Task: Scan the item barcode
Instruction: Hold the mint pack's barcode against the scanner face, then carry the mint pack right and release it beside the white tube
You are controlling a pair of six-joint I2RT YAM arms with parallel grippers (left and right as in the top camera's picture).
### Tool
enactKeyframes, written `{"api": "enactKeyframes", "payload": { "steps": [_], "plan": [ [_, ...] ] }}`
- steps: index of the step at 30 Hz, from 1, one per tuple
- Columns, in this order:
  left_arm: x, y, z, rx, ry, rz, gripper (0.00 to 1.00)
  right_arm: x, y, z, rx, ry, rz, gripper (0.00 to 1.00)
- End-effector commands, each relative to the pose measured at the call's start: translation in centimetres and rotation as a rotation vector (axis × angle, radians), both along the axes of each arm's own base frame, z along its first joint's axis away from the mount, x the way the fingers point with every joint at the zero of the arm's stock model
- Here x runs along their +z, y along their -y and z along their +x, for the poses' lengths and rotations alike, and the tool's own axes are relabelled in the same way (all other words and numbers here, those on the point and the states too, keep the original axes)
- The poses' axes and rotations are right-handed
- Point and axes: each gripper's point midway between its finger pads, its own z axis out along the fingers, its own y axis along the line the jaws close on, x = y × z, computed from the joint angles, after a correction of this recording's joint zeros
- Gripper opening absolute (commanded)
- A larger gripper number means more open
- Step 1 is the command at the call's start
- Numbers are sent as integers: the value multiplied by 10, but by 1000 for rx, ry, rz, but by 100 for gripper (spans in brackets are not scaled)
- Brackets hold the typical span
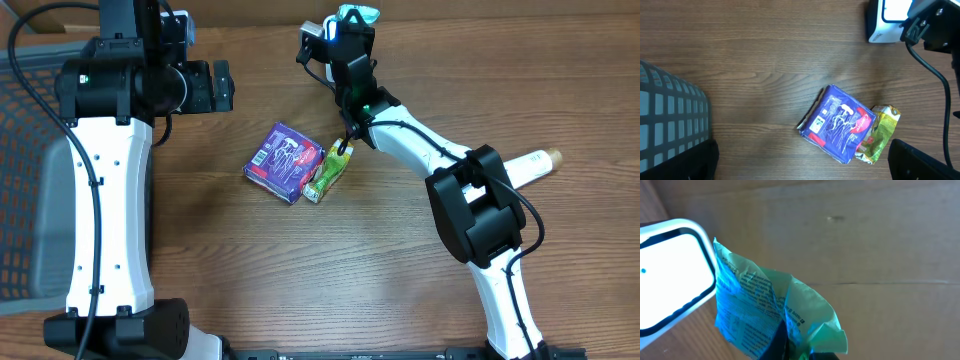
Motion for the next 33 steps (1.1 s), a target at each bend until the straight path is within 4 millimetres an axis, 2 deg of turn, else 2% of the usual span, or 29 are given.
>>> {"api": "enactKeyframes", "payload": {
  "steps": [1, 4, 6, 8, 12, 14, 17, 18, 19, 21, 24, 27, 29, 33],
  "plan": [
    [2, 0, 1, -20, 7, 6, 100, 23, 3, -1, -19, 45, 11, 4],
    [2, 0, 1, -20, 7, 6, 99, 38, 1, -7, -14, 39, 24, 4],
    [2, 0, 1, -20, 7, 6, 100, 54, -3, -18, -8, 27, 102, 4],
    [2, 0, 1, -20, 7, 6, 100, 68, -8, -33, 3, -16, 163, 4],
    [2, 0, 1, -20, 7, 6, 100, 106, -16, -77, 40, -116, 357, 4],
    [2, 0, 1, -20, 7, 6, 100, 130, -20, -110, 72, -187, 530, 4],
    [2, 0, 1, -20, 7, 6, 100, 140, -35, -162, 150, -415, 819, 4],
    [2, 0, 1, -20, 7, 6, 100, 141, -40, -207, 174, -644, 1027, 4],
    [2, 0, 1, -20, 7, 6, 100, 139, -35, -220, 154, -715, 1068, 4],
    [2, 0, 1, -20, 7, 6, 100, 128, -4, -239, -11, -805, 1150, 4],
    [2, 0, 1, -20, 7, 6, 100, 98, 59, -242, -391, -842, 1328, 4],
    [2, 0, 1, -20, 7, 5, 100, 63, 105, -235, -688, -845, 1518, 4],
    [2, 0, 1, -20, 7, 5, 100, 31, 140, -228, -881, -800, 1613, 4],
    [2, 0, 1, -19, 7, 6, 100, -22, 198, -214, -1099, -664, 1768, 4]
  ]
}}
